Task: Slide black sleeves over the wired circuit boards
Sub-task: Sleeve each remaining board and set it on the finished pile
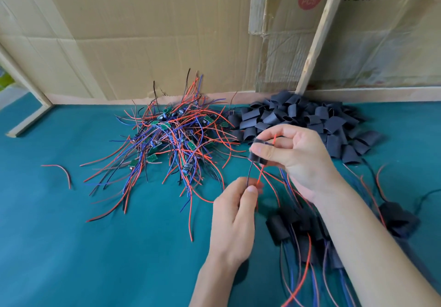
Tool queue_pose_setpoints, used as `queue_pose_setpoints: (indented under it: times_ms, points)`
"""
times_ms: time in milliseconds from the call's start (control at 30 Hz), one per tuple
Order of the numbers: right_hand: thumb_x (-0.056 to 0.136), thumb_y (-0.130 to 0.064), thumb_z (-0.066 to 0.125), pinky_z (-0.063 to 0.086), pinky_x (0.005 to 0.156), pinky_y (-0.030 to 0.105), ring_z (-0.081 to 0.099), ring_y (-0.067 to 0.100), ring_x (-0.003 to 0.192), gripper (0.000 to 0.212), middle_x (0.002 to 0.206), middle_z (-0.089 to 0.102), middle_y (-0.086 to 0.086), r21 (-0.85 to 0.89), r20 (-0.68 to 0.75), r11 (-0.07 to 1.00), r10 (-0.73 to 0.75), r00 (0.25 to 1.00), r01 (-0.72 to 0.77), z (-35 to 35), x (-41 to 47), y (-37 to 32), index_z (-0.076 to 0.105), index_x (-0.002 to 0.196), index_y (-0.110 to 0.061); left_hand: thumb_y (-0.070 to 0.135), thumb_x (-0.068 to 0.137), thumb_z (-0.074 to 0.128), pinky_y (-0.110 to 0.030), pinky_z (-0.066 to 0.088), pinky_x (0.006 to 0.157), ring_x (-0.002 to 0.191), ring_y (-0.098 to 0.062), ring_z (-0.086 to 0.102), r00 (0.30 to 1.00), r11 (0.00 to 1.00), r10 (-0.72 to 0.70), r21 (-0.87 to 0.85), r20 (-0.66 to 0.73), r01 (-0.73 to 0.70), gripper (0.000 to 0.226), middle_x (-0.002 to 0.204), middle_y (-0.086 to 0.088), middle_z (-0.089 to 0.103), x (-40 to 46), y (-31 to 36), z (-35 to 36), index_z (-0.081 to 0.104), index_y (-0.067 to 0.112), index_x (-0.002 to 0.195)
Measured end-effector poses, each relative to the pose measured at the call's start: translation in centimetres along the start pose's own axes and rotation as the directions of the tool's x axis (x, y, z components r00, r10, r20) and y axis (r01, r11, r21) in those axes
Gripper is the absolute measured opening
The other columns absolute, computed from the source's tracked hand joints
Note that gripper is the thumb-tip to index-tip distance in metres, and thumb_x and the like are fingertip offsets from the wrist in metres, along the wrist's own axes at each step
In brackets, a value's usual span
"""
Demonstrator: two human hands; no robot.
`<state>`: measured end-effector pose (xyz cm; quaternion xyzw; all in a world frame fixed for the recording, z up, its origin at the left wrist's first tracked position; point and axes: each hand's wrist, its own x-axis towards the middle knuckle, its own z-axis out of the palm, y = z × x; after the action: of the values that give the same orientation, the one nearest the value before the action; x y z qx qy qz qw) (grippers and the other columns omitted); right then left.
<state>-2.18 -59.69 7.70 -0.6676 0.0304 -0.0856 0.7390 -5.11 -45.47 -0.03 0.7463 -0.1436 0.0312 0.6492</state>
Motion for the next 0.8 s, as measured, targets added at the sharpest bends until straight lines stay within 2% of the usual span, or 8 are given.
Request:
queue_pose_setpoints:
  times_ms: [67,133,267,400,533,633,700,800]
  points:
    - [0.063,-0.016,0.085,0.058,0.063,0.029,0.07,0.025,0.071,0.027,0.081,0.074,0.02,0.083,-0.088,0.996,-0.022,0.996,0.029,-0.7,0.3,-0.2,0.072,0.085,-0.009,0.036,0.096,0.043,-0.02,0.048,0.081,0.088,-0.006,0.065,0.997,0.999,-0.011,0.043,0.081,0.008,0.03,0.091,0.012,0.072,0.0,-0.2,0.1,0.069,0.023,0.099]
    - [0.062,-0.017,0.084,0.057,0.062,0.027,0.07,0.022,0.071,0.026,0.08,0.075,0.015,0.166,-0.143,0.985,-0.023,0.989,0.047,-1.3,0.6,-0.3,0.072,0.084,-0.01,0.029,0.097,0.047,-0.022,0.048,0.084,0.091,-0.006,0.063,0.993,0.989,0.03,0.139,0.111,-0.046,0.026,0.093,0.011,0.071,0.1,-0.4,0.4,0.071,0.021,0.1]
    - [0.062,-0.018,0.084,0.057,0.06,0.025,0.071,0.019,0.072,0.026,0.081,0.076,0.013,0.217,-0.162,0.975,-0.013,0.987,0.049,-2.2,0.8,-0.1,0.073,0.085,-0.013,0.029,0.097,0.052,-0.017,0.043,0.073,0.083,-0.009,0.06,0.996,0.982,0.063,0.172,0.071,-0.074,0.022,0.09,0.011,0.063,0.4,-0.7,0.3,0.075,0.03,0.101]
    - [0.063,-0.019,0.084,0.059,0.064,0.027,0.073,0.025,0.081,0.037,0.092,0.078,0.017,0.228,-0.047,0.972,0.062,0.997,-0.05,-2.0,0.8,0.1,0.07,0.096,-0.011,0.024,0.099,0.059,-0.04,0.057,0.072,0.078,-0.016,0.068,1.0,0.996,0.015,0.09,0.021,-0.017,0.021,0.091,0.009,0.063,0.3,-0.7,0.3,0.072,0.038,0.091]
    - [0.068,-0.019,0.087,0.062,0.076,0.036,0.074,0.024,0.084,0.043,0.098,0.077,0.023,0.065,0.054,0.994,0.088,0.995,-0.092,-1.4,0.6,0.5,0.069,0.105,-0.008,0.015,0.1,0.062,-0.034,0.054,0.054,0.062,-0.012,0.069,0.995,0.998,-0.027,0.054,-0.098,0.033,0.02,0.086,0.007,0.065,0.6,-0.8,0.2,0.074,0.027,0.089]
    - [0.077,-0.013,0.087,0.055,0.066,0.024,0.07,0.014,0.076,0.029,0.083,0.078,0.008,-0.147,0.107,0.984,0.114,0.988,-0.098,-0.8,0.4,1.2,0.072,0.101,-0.009,0.016,0.099,0.064,-0.027,0.049,0.044,0.057,-0.012,0.068,0.984,0.997,-0.082,-0.022,-0.159,0.079,0.015,0.08,-0.002,0.07,0.6,-0.5,0.2,0.074,0.025,0.091]
    - [0.077,-0.01,0.088,0.055,0.065,0.023,0.068,0.013,0.071,0.024,0.074,0.076,0.001,-0.218,0.155,0.972,0.128,0.98,-0.093,-0.4,0.3,1.7,0.074,0.097,-0.01,0.016,0.098,0.066,-0.025,0.051,0.044,0.062,-0.014,0.072,0.978,0.99,-0.12,-0.088,-0.171,0.106,0.009,0.078,-0.001,0.072,0.6,-0.3,0.2,0.071,0.021,0.091]
    - [0.076,-0.005,0.087,0.054,0.061,0.024,0.066,0.018,0.065,0.019,0.071,0.076,0.007,-0.238,0.121,0.969,0.103,0.987,-0.072,0.0,0.3,2.0,0.074,0.091,-0.005,0.013,0.095,0.07,-0.028,0.056,0.049,0.074,-0.019,0.077,0.972,0.969,-0.172,-0.208,-0.162,0.136,0.006,0.085,-0.004,0.074,0.6,0.0,0.2,0.064,0.013,0.094]
